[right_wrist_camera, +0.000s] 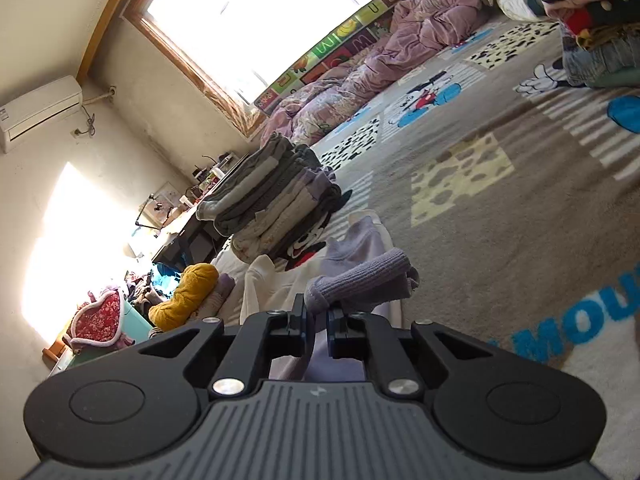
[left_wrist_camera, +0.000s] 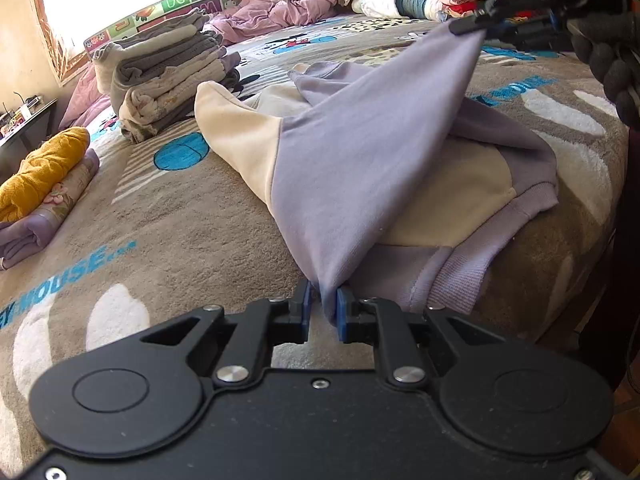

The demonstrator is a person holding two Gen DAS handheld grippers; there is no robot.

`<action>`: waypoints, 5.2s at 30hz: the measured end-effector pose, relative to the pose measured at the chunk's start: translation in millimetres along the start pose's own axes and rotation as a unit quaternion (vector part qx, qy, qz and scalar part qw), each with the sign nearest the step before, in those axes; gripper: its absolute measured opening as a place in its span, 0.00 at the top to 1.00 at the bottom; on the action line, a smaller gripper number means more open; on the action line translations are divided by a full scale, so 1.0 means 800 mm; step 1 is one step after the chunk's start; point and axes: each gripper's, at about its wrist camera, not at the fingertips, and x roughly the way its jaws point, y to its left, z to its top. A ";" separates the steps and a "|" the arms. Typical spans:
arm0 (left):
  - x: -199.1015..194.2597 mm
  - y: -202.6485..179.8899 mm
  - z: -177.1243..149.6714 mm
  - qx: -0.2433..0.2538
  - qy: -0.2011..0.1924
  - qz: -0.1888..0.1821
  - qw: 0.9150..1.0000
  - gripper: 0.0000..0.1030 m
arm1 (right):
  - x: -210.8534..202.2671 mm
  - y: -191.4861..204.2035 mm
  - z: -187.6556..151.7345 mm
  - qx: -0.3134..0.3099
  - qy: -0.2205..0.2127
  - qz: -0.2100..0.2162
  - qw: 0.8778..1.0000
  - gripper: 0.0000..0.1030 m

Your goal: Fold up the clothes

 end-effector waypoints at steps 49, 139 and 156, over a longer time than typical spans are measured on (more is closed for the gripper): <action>0.208 0.152 0.185 -0.147 -0.051 -0.073 0.985 0.75 | -0.013 -0.057 -0.052 -0.028 0.039 0.121 0.991 0.89; 0.116 0.141 0.135 -0.158 -0.076 -0.011 0.984 0.75 | 0.035 -0.099 -0.070 0.066 0.018 0.085 0.994 0.84; 0.000 0.013 0.002 -0.140 -0.005 -0.017 0.990 0.80 | 0.023 -0.030 -0.029 -0.016 -0.020 0.036 0.999 0.85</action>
